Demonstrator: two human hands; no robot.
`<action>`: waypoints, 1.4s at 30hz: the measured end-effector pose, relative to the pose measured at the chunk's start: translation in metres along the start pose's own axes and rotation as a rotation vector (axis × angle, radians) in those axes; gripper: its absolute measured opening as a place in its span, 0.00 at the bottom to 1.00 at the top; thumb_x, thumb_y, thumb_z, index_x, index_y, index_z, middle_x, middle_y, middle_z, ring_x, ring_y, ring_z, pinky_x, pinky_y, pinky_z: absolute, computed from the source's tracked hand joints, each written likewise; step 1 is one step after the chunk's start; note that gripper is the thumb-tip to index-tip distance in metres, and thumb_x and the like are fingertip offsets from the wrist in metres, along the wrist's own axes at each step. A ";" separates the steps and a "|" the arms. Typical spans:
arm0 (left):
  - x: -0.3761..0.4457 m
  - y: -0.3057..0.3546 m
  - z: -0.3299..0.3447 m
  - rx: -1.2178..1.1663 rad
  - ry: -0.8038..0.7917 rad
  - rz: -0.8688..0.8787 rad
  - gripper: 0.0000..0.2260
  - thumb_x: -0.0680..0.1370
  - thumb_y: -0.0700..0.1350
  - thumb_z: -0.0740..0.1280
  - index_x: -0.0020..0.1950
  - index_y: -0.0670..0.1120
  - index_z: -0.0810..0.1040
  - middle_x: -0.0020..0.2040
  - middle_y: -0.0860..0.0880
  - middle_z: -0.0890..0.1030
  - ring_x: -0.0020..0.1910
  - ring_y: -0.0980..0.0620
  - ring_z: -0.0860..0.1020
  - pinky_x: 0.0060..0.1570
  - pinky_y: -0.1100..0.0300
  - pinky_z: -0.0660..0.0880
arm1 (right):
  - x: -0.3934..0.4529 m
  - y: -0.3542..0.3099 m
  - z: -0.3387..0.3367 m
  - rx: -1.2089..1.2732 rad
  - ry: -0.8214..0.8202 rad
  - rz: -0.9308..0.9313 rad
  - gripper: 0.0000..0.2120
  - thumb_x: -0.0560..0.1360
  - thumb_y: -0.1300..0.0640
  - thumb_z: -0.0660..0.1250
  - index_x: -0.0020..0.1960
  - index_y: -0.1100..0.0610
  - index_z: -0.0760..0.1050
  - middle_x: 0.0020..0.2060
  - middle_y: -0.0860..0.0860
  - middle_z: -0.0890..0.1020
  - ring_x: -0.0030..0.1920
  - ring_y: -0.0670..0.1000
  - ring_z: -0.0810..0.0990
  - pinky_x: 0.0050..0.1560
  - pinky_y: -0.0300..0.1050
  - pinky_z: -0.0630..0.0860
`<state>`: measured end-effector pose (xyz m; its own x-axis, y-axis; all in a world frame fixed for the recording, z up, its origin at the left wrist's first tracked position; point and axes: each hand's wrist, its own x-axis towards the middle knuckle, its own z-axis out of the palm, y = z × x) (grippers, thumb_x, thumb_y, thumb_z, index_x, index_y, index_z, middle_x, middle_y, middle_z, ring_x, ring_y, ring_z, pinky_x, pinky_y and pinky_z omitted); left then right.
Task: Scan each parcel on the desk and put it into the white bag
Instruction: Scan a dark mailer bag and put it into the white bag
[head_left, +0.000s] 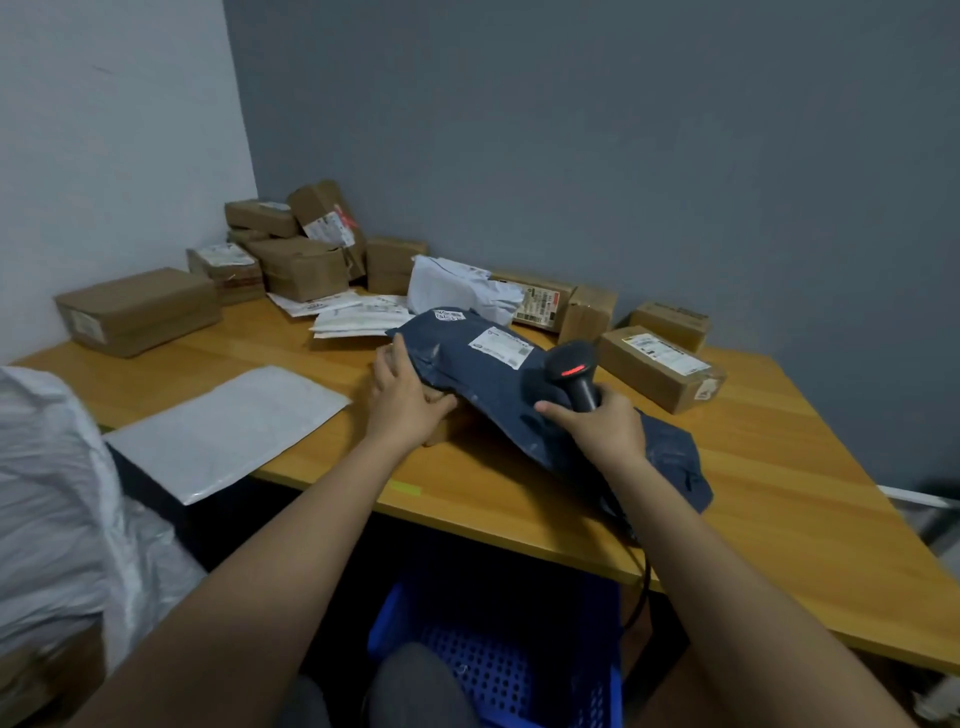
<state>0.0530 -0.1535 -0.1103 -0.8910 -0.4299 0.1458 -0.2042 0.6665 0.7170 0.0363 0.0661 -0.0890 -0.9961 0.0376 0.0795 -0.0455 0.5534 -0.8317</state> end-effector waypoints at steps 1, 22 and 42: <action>0.005 -0.002 -0.001 -0.009 0.009 -0.003 0.47 0.75 0.51 0.72 0.79 0.50 0.40 0.79 0.44 0.47 0.76 0.39 0.55 0.70 0.45 0.61 | 0.000 0.000 0.003 -0.028 0.004 0.002 0.29 0.68 0.42 0.77 0.64 0.53 0.73 0.49 0.48 0.77 0.49 0.51 0.76 0.45 0.47 0.71; -0.003 0.046 0.025 -0.341 0.073 0.055 0.37 0.78 0.36 0.67 0.78 0.55 0.49 0.73 0.43 0.58 0.66 0.42 0.71 0.53 0.58 0.72 | 0.008 0.021 -0.028 0.294 -0.017 0.069 0.09 0.74 0.54 0.74 0.49 0.52 0.74 0.39 0.54 0.84 0.44 0.55 0.85 0.35 0.45 0.75; -0.061 0.001 -0.001 0.603 0.012 -0.012 0.28 0.77 0.54 0.66 0.74 0.50 0.60 0.73 0.38 0.56 0.70 0.37 0.60 0.67 0.48 0.61 | 0.015 -0.026 -0.073 -0.296 -0.457 0.063 0.10 0.76 0.55 0.70 0.48 0.62 0.76 0.35 0.56 0.84 0.28 0.50 0.80 0.26 0.38 0.72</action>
<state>0.1073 -0.1273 -0.1183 -0.8832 -0.4443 0.1504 -0.4115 0.8877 0.2064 0.0278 0.1128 -0.0259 -0.9305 -0.2507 -0.2669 -0.0277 0.7750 -0.6314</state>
